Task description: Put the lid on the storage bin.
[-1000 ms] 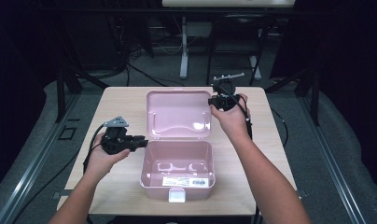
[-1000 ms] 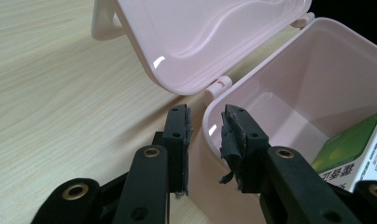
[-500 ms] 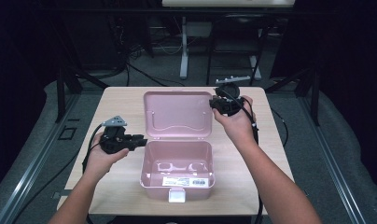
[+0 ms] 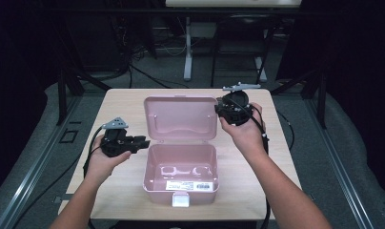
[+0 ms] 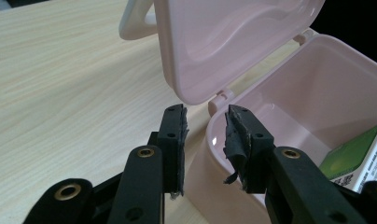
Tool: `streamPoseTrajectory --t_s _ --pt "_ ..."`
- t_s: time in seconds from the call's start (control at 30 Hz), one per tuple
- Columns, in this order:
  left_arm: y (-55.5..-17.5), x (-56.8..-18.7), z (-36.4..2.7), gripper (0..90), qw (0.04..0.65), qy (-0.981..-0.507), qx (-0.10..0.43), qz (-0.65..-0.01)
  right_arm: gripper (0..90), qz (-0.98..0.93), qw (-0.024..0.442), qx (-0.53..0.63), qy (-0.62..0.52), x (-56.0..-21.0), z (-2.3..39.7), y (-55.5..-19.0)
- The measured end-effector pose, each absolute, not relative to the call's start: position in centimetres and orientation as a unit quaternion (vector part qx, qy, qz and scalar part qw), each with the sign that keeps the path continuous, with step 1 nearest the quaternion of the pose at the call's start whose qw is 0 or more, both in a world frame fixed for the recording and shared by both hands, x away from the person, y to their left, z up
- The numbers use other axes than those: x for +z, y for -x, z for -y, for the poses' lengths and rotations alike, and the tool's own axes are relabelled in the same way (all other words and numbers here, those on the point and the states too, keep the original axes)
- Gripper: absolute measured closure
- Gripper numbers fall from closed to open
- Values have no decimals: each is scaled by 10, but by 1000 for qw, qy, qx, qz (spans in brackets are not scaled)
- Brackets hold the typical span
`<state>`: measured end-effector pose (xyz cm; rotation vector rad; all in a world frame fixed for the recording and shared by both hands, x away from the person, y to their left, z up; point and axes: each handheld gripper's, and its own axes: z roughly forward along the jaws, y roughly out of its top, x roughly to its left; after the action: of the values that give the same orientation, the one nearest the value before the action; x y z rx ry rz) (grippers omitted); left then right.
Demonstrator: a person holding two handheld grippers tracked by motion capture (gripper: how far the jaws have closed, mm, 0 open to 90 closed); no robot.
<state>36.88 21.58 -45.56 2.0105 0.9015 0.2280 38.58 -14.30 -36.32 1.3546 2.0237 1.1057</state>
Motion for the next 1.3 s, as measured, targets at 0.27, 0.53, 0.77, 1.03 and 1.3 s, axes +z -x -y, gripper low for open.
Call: streamPoseTrajectory --t_s 0.27,0.53,0.77,1.03,1.3 --pt "-366 -451 -216 620 446 -810 104 -367 860 -736 242 411 -480 -365 145 -380" --pt "-361 -443 -214 604 453 -805 124 -363 859 -735 247 423 -469 -367 146 -373" --pt "-360 -441 -211 598 452 -803 130 -366 860 -731 242 440 -462 -370 151 -369" --pt "-360 -433 -208 582 454 -797 148 -369 859 -726 263 447 -451 -373 150 -360" --pt "-369 -422 -208 562 466 -783 157 -380 861 -724 259 455 -450 -374 151 -356"
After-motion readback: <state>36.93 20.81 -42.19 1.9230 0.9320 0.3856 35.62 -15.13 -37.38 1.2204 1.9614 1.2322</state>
